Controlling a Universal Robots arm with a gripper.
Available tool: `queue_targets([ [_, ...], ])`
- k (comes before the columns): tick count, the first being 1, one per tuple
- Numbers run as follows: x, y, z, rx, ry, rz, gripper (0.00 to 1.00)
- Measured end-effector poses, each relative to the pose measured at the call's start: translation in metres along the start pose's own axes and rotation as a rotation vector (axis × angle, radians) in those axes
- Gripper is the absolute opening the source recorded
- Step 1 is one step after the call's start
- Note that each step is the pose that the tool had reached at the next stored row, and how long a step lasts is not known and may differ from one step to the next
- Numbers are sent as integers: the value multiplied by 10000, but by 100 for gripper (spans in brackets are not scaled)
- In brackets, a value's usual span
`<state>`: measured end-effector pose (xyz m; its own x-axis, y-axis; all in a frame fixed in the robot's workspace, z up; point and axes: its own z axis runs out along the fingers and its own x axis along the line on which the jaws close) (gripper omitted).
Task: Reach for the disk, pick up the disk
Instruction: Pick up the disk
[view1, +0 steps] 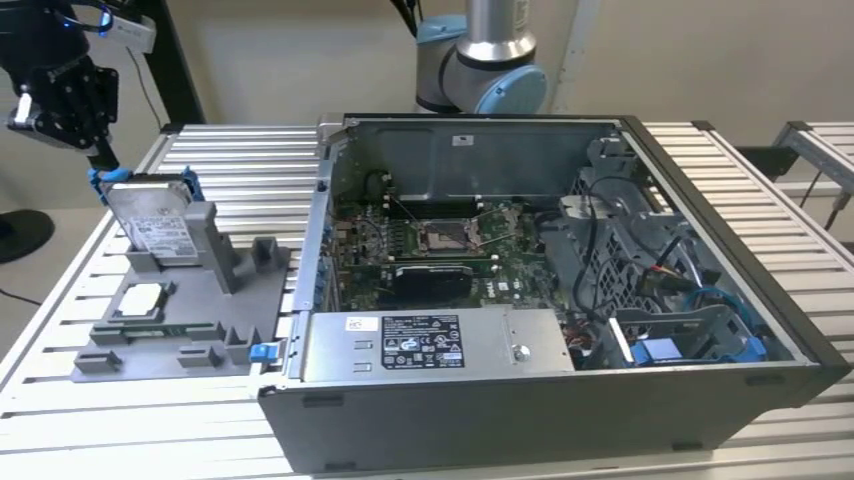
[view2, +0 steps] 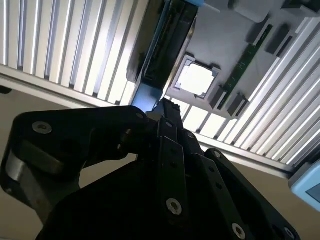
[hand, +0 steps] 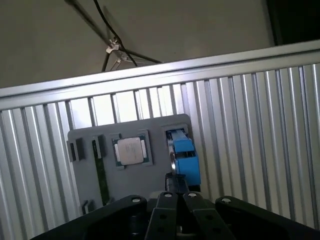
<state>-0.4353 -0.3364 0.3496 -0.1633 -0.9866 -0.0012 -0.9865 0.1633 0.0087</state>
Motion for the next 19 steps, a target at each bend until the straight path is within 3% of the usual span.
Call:
queue_targets([
  [3, 0, 0, 0, 0, 0, -10, 0],
  [4, 0, 0, 0, 0, 0, -14, 100],
  [19, -8, 2, 18, 0, 0, -54, 100],
])
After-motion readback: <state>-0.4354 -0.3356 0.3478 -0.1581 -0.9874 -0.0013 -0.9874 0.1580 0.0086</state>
